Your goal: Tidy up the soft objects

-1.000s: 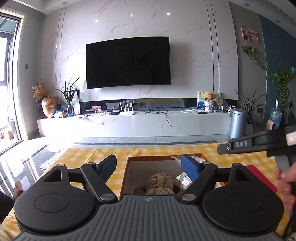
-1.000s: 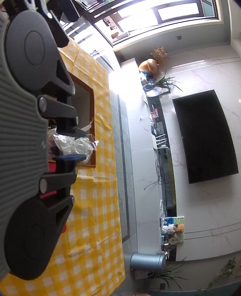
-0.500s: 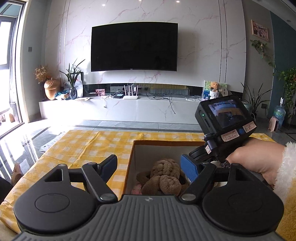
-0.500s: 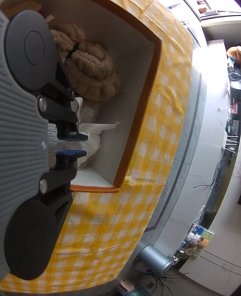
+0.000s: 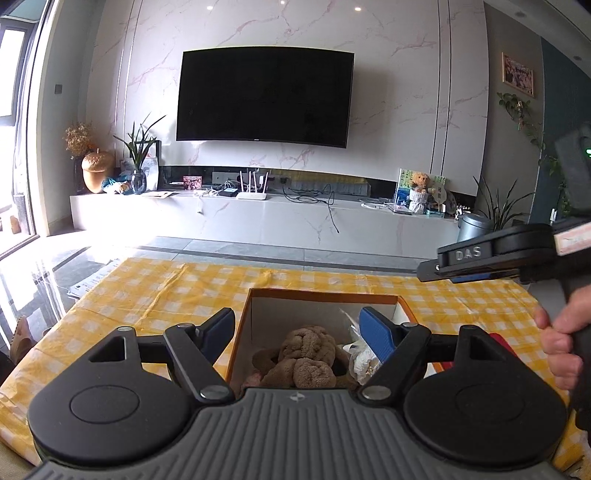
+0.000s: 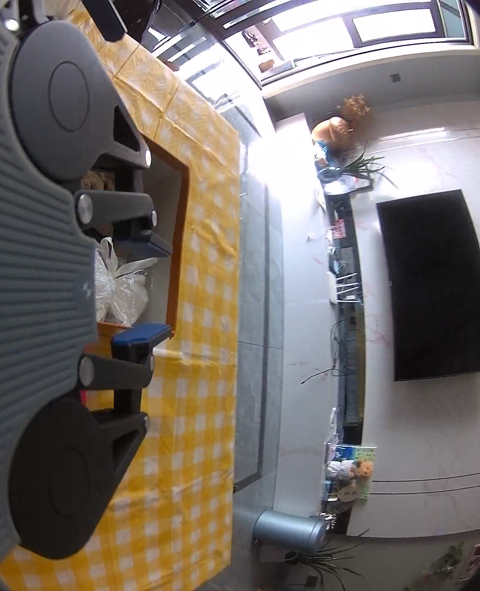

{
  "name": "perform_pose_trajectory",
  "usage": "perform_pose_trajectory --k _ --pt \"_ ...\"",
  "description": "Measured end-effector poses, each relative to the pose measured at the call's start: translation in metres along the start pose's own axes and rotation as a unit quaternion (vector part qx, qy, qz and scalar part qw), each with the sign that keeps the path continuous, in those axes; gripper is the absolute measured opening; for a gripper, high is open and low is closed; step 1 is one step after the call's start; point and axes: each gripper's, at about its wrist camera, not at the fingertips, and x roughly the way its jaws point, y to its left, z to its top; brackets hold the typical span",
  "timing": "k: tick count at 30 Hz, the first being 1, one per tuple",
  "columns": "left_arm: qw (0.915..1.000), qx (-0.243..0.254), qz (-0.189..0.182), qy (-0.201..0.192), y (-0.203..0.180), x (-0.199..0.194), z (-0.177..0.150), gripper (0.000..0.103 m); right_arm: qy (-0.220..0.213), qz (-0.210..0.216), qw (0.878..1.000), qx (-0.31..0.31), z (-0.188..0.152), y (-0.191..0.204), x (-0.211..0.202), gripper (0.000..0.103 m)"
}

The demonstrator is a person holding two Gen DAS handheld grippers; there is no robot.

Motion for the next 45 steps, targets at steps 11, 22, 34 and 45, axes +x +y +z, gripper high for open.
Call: perform_pose_trajectory --k 11,22,34,45 --pt "0.9991 0.013 -0.025 -0.032 -0.012 -0.012 0.007 0.090 -0.100 -0.031 0.994 0.014 -0.065 0.011 -0.078 0.065" --pt "0.9995 0.018 -0.012 -0.023 -0.018 0.001 -0.008 0.090 -0.121 -0.049 0.987 -0.092 -0.097 0.032 -0.062 0.097" --pt "0.9990 0.038 -0.013 -0.021 -0.028 0.002 -0.021 0.092 -0.119 -0.017 0.990 -0.075 -0.105 0.031 -0.059 0.100" --pt "0.9991 0.035 -0.011 -0.019 -0.028 0.002 -0.020 0.094 -0.108 -0.005 0.993 -0.050 -0.107 0.025 -0.056 0.100"
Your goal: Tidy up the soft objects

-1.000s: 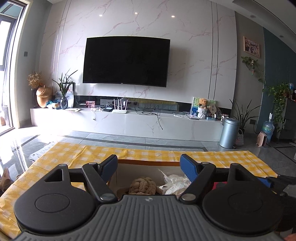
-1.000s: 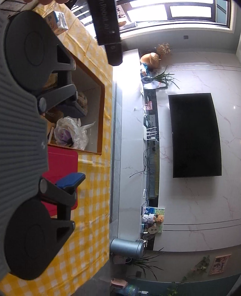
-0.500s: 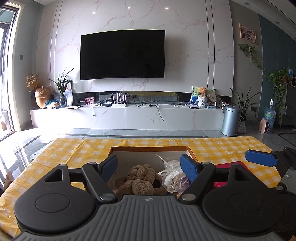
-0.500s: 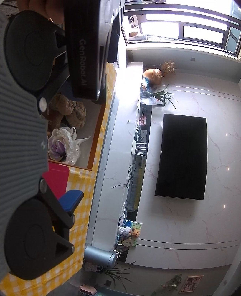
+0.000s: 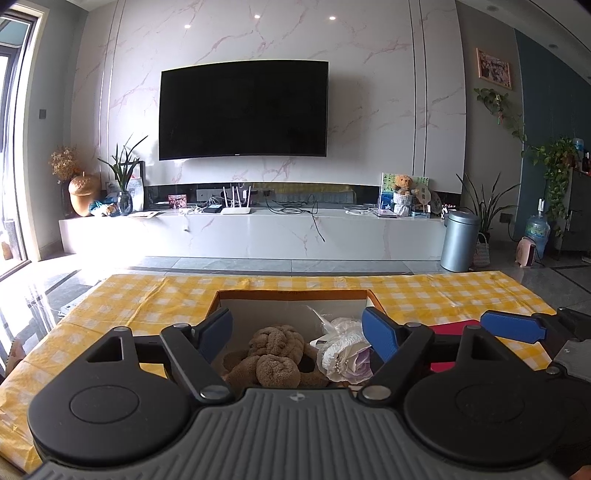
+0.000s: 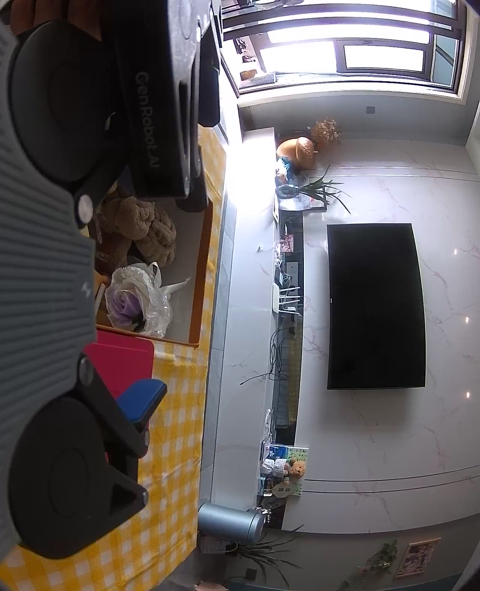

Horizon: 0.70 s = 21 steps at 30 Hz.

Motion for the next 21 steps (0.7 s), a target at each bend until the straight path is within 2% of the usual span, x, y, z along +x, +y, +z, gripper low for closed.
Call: perform_pose_trajectory --k 21 --pt "0.9998 -0.005 0.011 0.016 -0.0009 0.0059 -0.0046 0.094 0.031 -0.010 0.999 -0.002 -0.0041 -0.0050 0.0063 0.100"
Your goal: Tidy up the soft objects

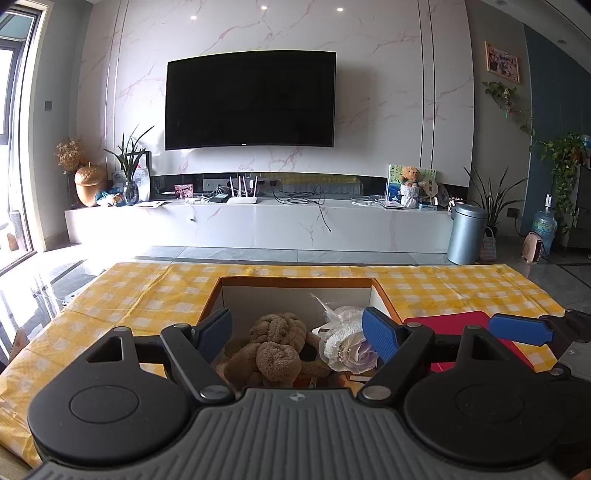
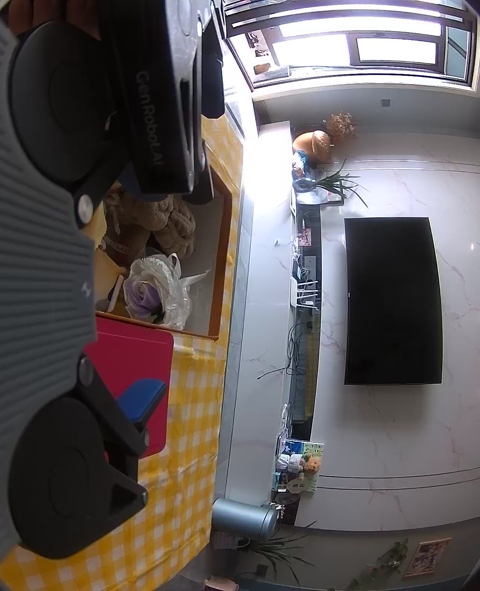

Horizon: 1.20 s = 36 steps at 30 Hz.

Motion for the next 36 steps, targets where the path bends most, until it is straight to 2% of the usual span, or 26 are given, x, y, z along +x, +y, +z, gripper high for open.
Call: perform_pose_trajectory --k 20,24,36 --pt "0.9998 -0.002 0.004 0.018 0.0014 0.0037 -0.0040 0.094 0.012 0.002 1.000 0.003 -0.0039 0.0003 0.0067 0.100" --pt "0.9995 -0.011 -0.009 0.028 0.0047 0.0044 -0.0034 0.094 0.012 0.009 1.000 0.009 -0.0043 0.0007 0.0065 0.100" --pt "0.9993 -0.008 -0.011 0.034 0.0055 0.0052 -0.0028 0.094 0.017 0.012 1.000 0.014 -0.0055 0.0025 0.0084 0.100"
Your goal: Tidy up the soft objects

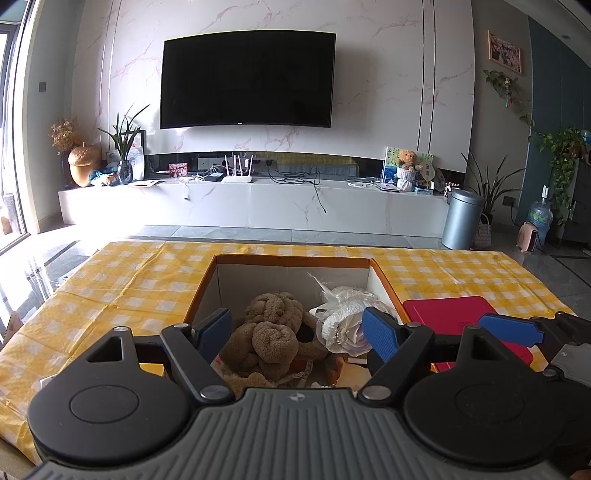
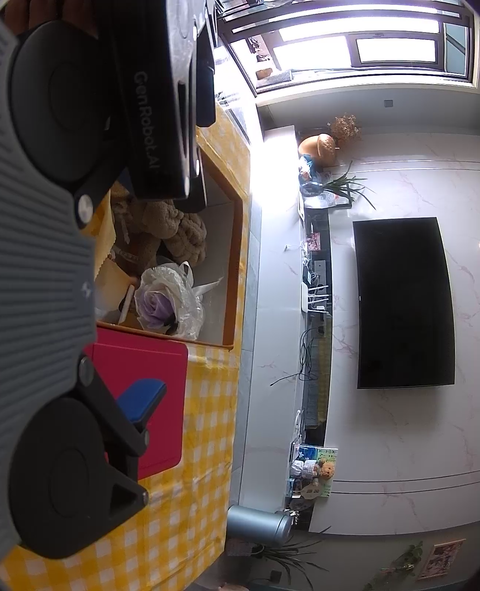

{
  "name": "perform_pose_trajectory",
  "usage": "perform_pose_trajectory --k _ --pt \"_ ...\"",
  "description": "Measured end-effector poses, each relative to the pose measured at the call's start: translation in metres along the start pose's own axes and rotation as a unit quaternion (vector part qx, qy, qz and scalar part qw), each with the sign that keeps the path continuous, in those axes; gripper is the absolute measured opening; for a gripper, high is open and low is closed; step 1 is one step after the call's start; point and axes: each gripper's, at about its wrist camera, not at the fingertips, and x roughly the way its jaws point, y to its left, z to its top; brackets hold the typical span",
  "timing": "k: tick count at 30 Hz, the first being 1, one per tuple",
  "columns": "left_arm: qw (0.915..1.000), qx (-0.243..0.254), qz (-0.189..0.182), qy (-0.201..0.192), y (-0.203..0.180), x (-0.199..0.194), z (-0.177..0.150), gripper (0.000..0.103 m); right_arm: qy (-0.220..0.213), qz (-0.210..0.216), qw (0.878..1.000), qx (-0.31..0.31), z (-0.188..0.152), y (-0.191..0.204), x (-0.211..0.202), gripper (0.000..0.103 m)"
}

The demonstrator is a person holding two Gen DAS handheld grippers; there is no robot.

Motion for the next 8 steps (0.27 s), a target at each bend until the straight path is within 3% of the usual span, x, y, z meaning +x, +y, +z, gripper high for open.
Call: perform_pose_trajectory --k 8 --pt "1.0000 -0.002 0.001 0.004 0.0001 0.0009 -0.0001 0.094 0.003 -0.001 1.000 0.001 -0.0013 -0.0003 0.0012 0.100"
